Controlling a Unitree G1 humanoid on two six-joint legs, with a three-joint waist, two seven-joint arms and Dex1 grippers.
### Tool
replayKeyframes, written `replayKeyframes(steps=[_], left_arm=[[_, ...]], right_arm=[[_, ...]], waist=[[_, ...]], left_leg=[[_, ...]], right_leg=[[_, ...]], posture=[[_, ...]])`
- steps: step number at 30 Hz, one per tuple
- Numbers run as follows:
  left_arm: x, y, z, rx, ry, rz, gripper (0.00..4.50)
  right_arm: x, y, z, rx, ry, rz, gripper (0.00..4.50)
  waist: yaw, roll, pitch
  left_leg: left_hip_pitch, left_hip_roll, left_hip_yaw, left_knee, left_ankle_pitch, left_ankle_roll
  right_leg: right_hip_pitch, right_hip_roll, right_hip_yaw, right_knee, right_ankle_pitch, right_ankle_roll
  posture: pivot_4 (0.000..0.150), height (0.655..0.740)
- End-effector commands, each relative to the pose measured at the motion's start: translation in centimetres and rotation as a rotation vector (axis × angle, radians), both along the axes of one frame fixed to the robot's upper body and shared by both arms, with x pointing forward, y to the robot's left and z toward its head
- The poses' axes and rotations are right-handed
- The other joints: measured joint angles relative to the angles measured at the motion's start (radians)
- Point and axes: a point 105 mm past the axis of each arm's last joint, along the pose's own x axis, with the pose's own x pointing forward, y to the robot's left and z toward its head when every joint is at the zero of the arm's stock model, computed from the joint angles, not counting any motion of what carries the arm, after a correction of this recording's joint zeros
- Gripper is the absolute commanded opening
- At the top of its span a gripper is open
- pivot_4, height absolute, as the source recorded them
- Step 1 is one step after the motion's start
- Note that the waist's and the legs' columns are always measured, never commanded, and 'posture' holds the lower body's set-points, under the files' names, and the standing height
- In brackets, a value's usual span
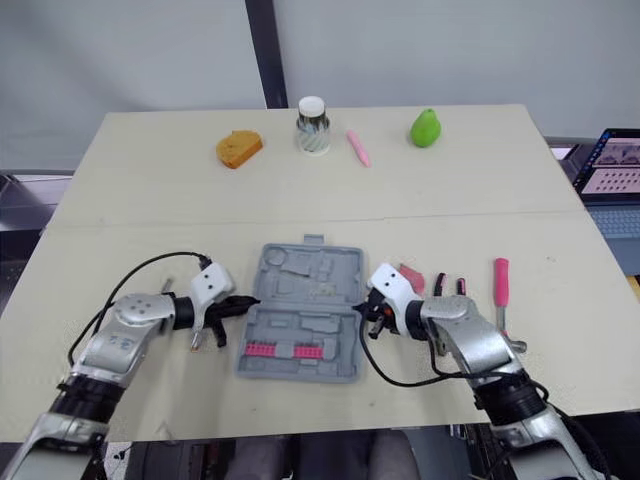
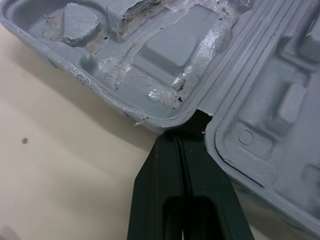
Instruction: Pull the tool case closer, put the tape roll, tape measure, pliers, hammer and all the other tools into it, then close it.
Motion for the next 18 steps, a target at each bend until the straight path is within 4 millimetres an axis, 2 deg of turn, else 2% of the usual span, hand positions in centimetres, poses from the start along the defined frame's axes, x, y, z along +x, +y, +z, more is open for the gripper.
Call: replayKeyframes(steps=[1, 5, 10, 18], left_arm=[[-2.5, -0.8, -0.7, -0.006, 0.081, -0.070, 0.00], [-4.9, -0.8, -1.4, 0.007, 0.160, -0.098, 0.00], [-6.8, -0.6, -1.6, -0.006, 0.225, -0.106, 0.00], [-8.2, -0.4, -1.8, -0.007, 0.265, -0.097, 0.00]], right_arm=[[-2.1, 1.4, 1.1, 0.041, 0.004, 0.108, 0.05], [-3.9, 1.3, 0.8, 0.039, 0.052, 0.145, 0.05], [-5.1, 1.0, 0.3, 0.028, 0.094, 0.159, 0.05], [-6.8, 1.0, 0.1, 0.042, 0.143, 0.171, 0.05]], waist=[[0.000, 0.000, 0.000], [0.001, 0.000, 0.000], [0.003, 0.000, 0.000], [0.005, 0.000, 0.000]], left_leg=[[0.000, 0.000, 0.000, 0.000, 0.000, 0.000], [0.000, 0.000, 0.000, 0.000, 0.000, 0.000], [0.000, 0.000, 0.000, 0.000, 0.000, 0.000], [0.000, 0.000, 0.001, 0.000, 0.000, 0.000]], right_leg=[[0.000, 0.000, 0.000, 0.000, 0.000, 0.000], [0.000, 0.000, 0.000, 0.000, 0.000, 0.000], [0.000, 0.000, 0.002, -0.001, 0.000, 0.000], [0.000, 0.000, 0.003, -0.001, 0.000, 0.000]], posture=[[0.150, 0.7400], [0.150, 0.7400], [0.150, 0.7400], [0.150, 0.7400]])
